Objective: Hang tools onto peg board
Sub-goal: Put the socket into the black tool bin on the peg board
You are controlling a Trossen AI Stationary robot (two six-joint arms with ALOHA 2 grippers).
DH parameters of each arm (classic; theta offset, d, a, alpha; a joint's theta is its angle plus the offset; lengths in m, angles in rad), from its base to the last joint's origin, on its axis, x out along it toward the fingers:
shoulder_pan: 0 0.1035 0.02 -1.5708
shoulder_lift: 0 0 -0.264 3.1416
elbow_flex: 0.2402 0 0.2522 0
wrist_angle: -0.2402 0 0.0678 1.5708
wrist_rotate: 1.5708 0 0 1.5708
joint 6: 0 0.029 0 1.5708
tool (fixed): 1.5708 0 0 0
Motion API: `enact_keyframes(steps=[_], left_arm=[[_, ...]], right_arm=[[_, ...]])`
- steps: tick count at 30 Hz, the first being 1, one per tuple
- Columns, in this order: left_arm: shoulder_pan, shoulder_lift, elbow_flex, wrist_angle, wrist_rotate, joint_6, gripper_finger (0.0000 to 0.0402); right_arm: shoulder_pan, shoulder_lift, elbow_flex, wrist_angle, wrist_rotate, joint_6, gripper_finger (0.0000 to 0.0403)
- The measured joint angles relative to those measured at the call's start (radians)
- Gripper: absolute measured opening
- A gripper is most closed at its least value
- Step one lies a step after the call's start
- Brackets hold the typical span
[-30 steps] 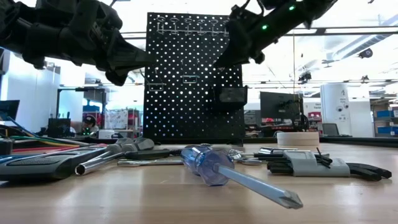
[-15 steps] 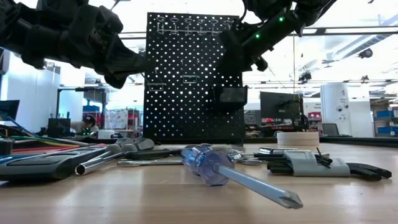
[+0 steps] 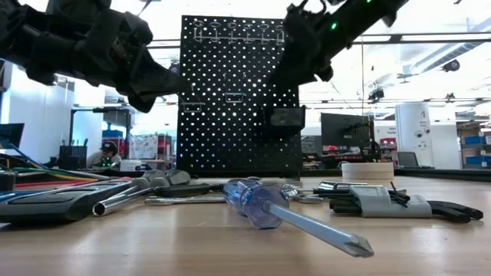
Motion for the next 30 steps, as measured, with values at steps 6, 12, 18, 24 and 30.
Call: enact_keyframes(steps=[6, 12, 18, 24, 30], left_arm=[[0.0, 0.029, 0.0, 0.0, -0.033, -0.009, 0.0], [0.0, 0.037, 0.0, 0.005, -0.033, -0.052, 0.0], [0.0, 0.037, 0.0, 0.014, -0.033, -0.056, 0.0], [0.0, 0.037, 0.0, 0.017, -0.032, -0.057, 0.0], [0.0, 0.037, 0.002, 0.017, -0.031, -0.057, 0.0]], right_arm=[[0.136, 0.009, -0.002, -0.029, -0.05, 0.067, 0.0195], [0.231, 0.031, -0.009, -0.105, -0.094, 0.204, 0.0186], [0.291, 0.108, -0.009, -0.176, -0.1, 0.562, 0.0173], [0.336, 0.209, -0.005, -0.18, -0.155, 0.722, 0.0157], [0.345, 0.283, 0.023, -0.181, -0.153, 0.794, 0.014]])
